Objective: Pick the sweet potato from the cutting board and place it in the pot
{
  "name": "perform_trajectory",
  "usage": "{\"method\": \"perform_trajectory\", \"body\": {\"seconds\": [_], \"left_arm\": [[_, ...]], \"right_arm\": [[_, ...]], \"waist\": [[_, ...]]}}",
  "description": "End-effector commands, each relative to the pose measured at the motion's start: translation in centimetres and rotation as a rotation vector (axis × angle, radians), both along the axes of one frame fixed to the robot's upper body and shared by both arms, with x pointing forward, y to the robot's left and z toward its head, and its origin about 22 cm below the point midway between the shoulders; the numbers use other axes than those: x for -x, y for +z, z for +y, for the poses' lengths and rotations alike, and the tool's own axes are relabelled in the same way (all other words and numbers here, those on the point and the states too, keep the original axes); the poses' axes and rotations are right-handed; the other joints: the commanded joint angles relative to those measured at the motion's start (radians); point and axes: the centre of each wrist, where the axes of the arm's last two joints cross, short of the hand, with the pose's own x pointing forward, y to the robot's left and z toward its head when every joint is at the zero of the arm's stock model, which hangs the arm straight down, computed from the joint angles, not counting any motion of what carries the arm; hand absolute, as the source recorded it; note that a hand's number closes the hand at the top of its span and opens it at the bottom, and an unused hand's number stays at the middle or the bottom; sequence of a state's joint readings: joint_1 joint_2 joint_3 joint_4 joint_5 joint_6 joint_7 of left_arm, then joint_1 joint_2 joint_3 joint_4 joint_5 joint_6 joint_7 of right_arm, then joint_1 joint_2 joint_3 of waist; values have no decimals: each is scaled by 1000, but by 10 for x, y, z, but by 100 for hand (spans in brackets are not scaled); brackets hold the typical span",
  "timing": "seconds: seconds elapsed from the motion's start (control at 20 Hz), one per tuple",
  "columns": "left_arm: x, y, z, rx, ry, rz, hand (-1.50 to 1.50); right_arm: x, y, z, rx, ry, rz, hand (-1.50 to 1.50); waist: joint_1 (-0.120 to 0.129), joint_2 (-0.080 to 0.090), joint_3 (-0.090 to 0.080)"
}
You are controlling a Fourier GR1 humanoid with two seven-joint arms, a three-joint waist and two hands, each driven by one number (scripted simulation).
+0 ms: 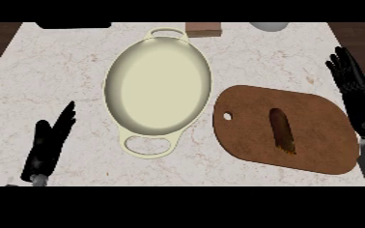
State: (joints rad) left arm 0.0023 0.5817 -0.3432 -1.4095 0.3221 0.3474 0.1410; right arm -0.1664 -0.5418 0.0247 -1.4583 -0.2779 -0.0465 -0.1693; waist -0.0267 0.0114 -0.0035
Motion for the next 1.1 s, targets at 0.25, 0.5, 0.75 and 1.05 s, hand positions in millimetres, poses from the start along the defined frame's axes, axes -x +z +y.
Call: {"method": "perform_trajectory", "body": {"seconds": [0.25,0.5,0.75,1.05], "left_arm": [[-37,52,39,-234,80,-182,0],[-22,25,35,-126,151,-30,0],[-31,37,39,-134,160,-28,0],[-21,25,37,-121,170,14,0]], "right_arm": [[0,-21,55,469,-230,52,150],[6,-11,17,750,-570,-338,-150],[35,-65,74,854,-552,-350,-150],[40,-70,73,1106,-634,-70,-150]], "waist": [[41,-14,-3],[-11,-22,-3],[-6,-21,-4],[-17,-29,-12]]}}
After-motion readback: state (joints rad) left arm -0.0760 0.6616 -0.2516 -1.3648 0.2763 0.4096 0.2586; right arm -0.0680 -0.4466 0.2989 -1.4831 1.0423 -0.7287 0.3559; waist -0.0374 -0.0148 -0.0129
